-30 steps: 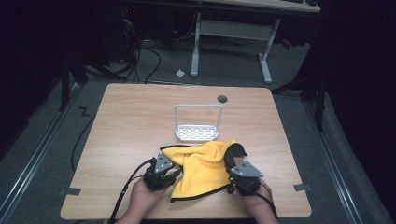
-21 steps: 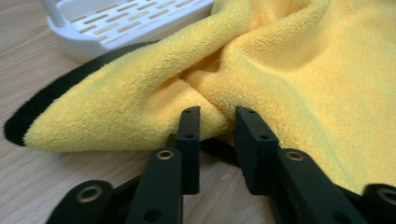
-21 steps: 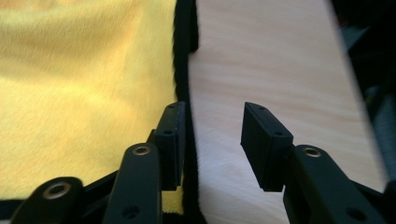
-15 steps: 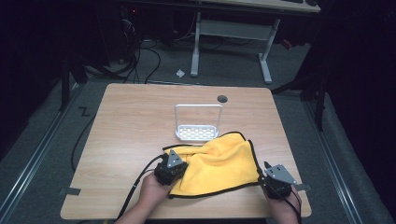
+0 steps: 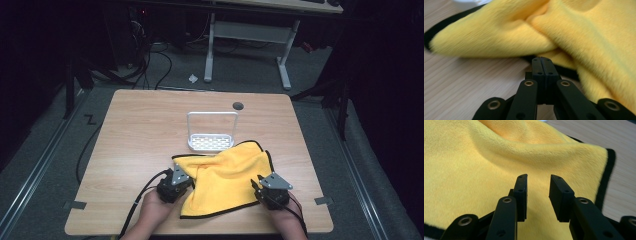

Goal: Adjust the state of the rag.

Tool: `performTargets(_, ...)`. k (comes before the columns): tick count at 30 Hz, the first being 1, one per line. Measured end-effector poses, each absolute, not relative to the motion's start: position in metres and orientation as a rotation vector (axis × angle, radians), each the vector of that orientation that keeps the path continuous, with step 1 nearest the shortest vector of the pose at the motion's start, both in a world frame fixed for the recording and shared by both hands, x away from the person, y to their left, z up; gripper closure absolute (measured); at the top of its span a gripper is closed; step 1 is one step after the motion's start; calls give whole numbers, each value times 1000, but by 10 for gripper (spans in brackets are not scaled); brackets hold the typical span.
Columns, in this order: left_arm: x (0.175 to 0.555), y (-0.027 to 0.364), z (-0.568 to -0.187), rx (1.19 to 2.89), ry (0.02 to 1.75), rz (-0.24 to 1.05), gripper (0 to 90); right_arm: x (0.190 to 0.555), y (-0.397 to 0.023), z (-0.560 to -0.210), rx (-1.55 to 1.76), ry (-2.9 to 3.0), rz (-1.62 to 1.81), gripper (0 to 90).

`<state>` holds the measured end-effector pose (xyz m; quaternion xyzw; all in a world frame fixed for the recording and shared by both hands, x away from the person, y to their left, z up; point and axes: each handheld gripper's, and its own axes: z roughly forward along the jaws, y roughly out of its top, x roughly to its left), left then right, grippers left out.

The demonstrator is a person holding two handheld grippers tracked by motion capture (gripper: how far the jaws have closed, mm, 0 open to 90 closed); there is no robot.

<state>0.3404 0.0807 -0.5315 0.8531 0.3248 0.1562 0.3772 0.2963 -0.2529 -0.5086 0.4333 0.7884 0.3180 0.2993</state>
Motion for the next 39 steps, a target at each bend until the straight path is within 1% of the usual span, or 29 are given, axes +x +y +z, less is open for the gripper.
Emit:
performTargets(3,337,103,-531,2161,911,421,898,311,-249,-512,1145,2125,833,687)
performTargets(5,335,115,-531,2135,950,395,897,320,-249,-514,1157,2136,836,687)
performTargets(7,333,117,-530,2093,946,363,897,327,-250,-514,1165,2139,849,686)
performTargets(11,332,97,-524,2091,856,351,897,328,-250,-514,1170,2140,858,687)
performTargets(12,335,85,-524,2109,813,352,897,323,-252,-515,1175,2142,847,689)
performTargets(13,335,85,-524,2109,813,352,897,323,-252,-515,1175,2142,847,689)
performTargets(17,343,60,-527,2129,730,323,897,309,-261,-519,1209,2141,826,695)
performTargets(20,345,47,-531,2180,709,323,897,298,-269,-521,1231,2135,801,696)
performTargets(23,349,46,-532,2185,710,302,898,289,-278,-521,1265,2111,795,699)
performTargets(25,349,47,-531,2192,710,297,898,289,-279,-521,1265,2107,795,699)
performTargets(28,346,52,-531,2200,711,322,898,290,-280,-520,1270,2099,806,699)
performTargets(31,341,60,-531,2195,726,331,899,298,-272,-517,1239,2113,825,700)
performTargets(36,331,82,-531,2185,784,360,899,312,-259,-515,1192,2138,857,706)
performTargets(37,329,87,-531,2184,801,373,899,319,-254,-514,1176,2151,866,713)
performTargets(39,326,98,-530,2189,834,404,899,322,-252,-514,1166,2153,869,715)
